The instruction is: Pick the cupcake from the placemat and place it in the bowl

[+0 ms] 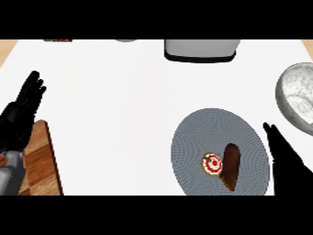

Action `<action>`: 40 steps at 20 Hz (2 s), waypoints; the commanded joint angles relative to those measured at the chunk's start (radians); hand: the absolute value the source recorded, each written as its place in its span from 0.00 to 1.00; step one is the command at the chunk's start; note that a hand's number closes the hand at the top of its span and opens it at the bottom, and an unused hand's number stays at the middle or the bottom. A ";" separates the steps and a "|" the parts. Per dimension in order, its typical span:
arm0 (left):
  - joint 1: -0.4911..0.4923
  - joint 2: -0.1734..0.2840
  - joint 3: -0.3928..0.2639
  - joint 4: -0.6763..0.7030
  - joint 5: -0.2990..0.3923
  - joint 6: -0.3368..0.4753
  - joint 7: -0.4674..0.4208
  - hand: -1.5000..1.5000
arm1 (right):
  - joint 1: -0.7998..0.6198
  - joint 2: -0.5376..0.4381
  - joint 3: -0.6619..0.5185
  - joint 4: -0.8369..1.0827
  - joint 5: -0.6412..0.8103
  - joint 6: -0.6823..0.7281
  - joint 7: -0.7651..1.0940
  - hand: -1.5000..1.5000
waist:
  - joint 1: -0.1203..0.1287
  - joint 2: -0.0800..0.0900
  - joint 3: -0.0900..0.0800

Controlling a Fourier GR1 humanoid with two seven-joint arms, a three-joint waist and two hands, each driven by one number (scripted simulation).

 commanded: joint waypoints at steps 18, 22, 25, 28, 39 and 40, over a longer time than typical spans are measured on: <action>0.022 -0.023 0.016 0.000 -0.030 -0.005 0.001 0.50 | -0.186 0.047 -0.075 0.282 -0.078 0.293 0.118 0.00 | -0.022 -0.008 0.002; 0.009 -0.014 0.042 -0.005 -0.021 -0.032 0.004 0.50 | -0.180 0.114 -0.036 0.365 0.011 0.225 0.093 0.00 | -0.022 -0.008 0.002; -0.017 -0.041 0.027 0.026 -0.042 -0.025 -0.004 0.50 | -0.182 0.136 0.010 0.427 -0.002 0.177 0.117 0.00 | -0.022 -0.007 0.002; 0.064 -0.027 0.047 -0.036 -0.035 -0.044 -0.019 0.50 | -0.182 0.137 0.003 0.433 -0.075 0.194 0.151 0.00 | -0.017 -0.008 0.002; 0.051 -0.034 0.093 -0.071 -0.036 -0.075 0.032 0.50 | -0.133 0.138 -0.028 0.488 0.000 0.135 0.055 0.00 | -0.021 -0.008 0.002; -0.014 -0.048 0.073 -0.036 -0.072 -0.042 0.060 0.50 | -0.111 0.138 0.001 0.598 0.030 0.026 -0.010 0.00 | -0.023 -0.007 0.003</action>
